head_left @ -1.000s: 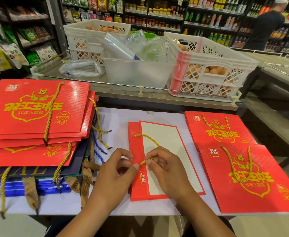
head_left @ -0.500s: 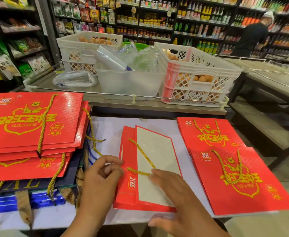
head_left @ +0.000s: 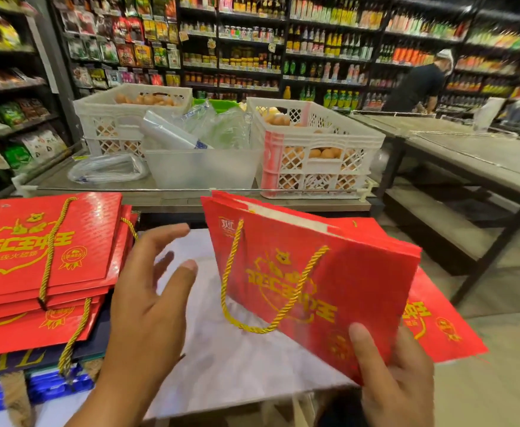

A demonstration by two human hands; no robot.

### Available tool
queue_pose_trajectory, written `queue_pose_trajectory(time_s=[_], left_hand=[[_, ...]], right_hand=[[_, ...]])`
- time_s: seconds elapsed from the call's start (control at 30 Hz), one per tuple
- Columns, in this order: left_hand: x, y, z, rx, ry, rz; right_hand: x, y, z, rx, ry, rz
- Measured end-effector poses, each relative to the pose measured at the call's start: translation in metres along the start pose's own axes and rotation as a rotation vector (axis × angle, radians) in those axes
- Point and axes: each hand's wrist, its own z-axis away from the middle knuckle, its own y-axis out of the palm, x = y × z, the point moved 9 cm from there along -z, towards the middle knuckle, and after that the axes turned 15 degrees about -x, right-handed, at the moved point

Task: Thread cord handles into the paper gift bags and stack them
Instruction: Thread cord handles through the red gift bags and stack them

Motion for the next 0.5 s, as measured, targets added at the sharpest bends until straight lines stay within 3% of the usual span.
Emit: queue_pose_trajectory(time_s=[0.07,0.17,0.23,0.37,0.5], left_hand=[[0.027,0.010,0.004,0.076,-0.147,-0.028],[0.061,0.030,0.030,0.259,-0.411,-0.009],[0.070,0.036,0.045,0.304,-0.441,-0.062],[0.084,0.038,0.068,0.319,-0.523,-0.064],[0.097,0.044,0.084,0.376,-0.628,-0.096]], right_hand=[[-0.007,-0.012,-0.009,-0.060,0.134,-0.101],[-0.032,-0.018,-0.015,0.008,0.356,-0.162],[-0.042,-0.023,-0.016,0.050,0.434,-0.120],[-0.055,-0.038,-0.015,0.066,0.491,-0.111],[-0.065,-0.055,-0.021,0.090,0.429,-0.004]])
